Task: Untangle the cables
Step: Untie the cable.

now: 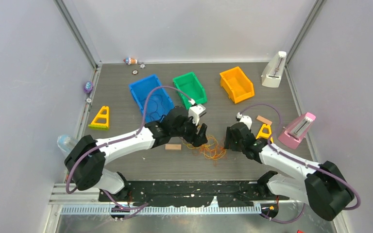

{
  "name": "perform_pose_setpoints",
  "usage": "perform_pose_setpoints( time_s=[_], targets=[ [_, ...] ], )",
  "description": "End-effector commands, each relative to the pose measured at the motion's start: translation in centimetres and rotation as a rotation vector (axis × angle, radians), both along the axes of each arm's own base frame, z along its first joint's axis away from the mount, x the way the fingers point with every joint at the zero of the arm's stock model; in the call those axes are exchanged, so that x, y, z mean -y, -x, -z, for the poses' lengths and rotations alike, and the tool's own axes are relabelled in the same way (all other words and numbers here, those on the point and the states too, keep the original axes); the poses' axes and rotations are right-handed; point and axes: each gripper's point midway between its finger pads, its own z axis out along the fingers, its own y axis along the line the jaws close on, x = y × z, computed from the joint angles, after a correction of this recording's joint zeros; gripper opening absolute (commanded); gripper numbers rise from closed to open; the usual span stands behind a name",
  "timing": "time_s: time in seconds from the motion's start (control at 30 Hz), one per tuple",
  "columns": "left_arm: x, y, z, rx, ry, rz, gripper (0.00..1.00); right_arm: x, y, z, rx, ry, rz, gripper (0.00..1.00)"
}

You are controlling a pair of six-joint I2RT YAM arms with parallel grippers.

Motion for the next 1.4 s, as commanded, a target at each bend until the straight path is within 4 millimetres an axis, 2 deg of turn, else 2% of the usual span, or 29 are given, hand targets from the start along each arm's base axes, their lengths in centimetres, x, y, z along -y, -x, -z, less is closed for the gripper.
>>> perform_pose_setpoints(
  time_s=[0.0, 0.17, 0.23, 0.47, 0.67, 0.77, 0.8, 0.83, 0.87, 0.93, 1.0, 1.03, 1.07, 1.1, 1.2, 1.23, 1.37],
  targets=[
    [-0.4, -0.8, -2.4, 0.107, 0.04, -0.013, 0.73, -1.1, -3.0, -2.1, 0.063, -0.02, 0.034, 0.61],
    [-1.3, -0.8, -2.7, 0.143, 0.033, -0.026, 0.74, -1.7, -4.8, -3.6, 0.128, 0.01, -0.013, 0.62],
    [-1.4, -0.9, -3.0, 0.155, 0.036, -0.027, 0.74, -1.8, -5.3, -3.6, 0.129, 0.017, -0.009, 0.62],
    [-1.2, -0.2, -3.8, 0.145, 0.093, -0.022, 0.75, -2.3, -6.3, -2.3, 0.082, 0.032, 0.023, 0.66],
    [-2.0, 0.1, -3.1, 0.146, 0.085, -0.033, 0.75, -2.2, -7.0, -1.2, 0.049, 0.08, 0.031, 0.66],
    [-2.1, 0.6, -2.8, 0.133, 0.094, -0.025, 0.76, -1.9, -7.7, -1.6, 0.074, 0.11, 0.031, 0.59],
    [-2.0, 0.8, -2.7, 0.124, 0.101, -0.017, 0.76, -1.9, -8.0, -2.0, 0.09, 0.12, 0.021, 0.46],
    [-1.9, 1.0, -2.6, 0.117, 0.108, -0.009, 0.76, -2.1, -8.4, -2.6, 0.109, 0.119, 0.016, 0.36],
    [-1.8, 1.1, -2.5, 0.112, 0.115, -0.004, 0.76, -2.1, -8.6, -3.0, 0.121, 0.131, -0.007, 0.2],
    [-1.7, 1.2, -2.6, 0.11, 0.122, 0.001, 0.77, -2.9, -9.2, -4.4, 0.156, 0.123, -0.063, 0.07],
    [-1.7, 1.1, -2.9, 0.119, 0.122, -0.002, 0.8, -3.9, -9.5, -6.1, 0.207, 0.094, -0.124, 0.06],
    [-1.8, 0.7, -3.1, 0.126, 0.12, -0.016, 0.87, -4.5, -9.5, -7.5, 0.26, 0.059, -0.162, 0.05],
    [-2.2, 0.0, -3.3, 0.123, 0.12, -0.069, 0.97, -5.2, -9.2, -7.9, 0.271, 0.03, -0.203, 0.05],
    [-2.6, -0.9, -3.6, 0.103, 0.133, -0.125, 0.99, -5.7, -9.3, -9.6, 0.344, -0.007, -0.234, 0.05],
    [-3.4, -2.8, -5.0, 0.011, 0.238, -0.2, 0.99, -8.0, -7.8, -13.5, 0.482, -0.143, -0.374, 0.05],
    [-3.7, -3.3, -5.5, -0.009, 0.267, -0.22, 1.0, -8.5, -7.4, -14.1, 0.516, -0.176, -0.41, 0.06],
    [-3.0, -3.5, -8.4, 0.017, 0.345, -0.161, 0.99, -11.2, -4.4, -18.4, 0.652, -0.347, -0.6, 0.06]
  ],
)
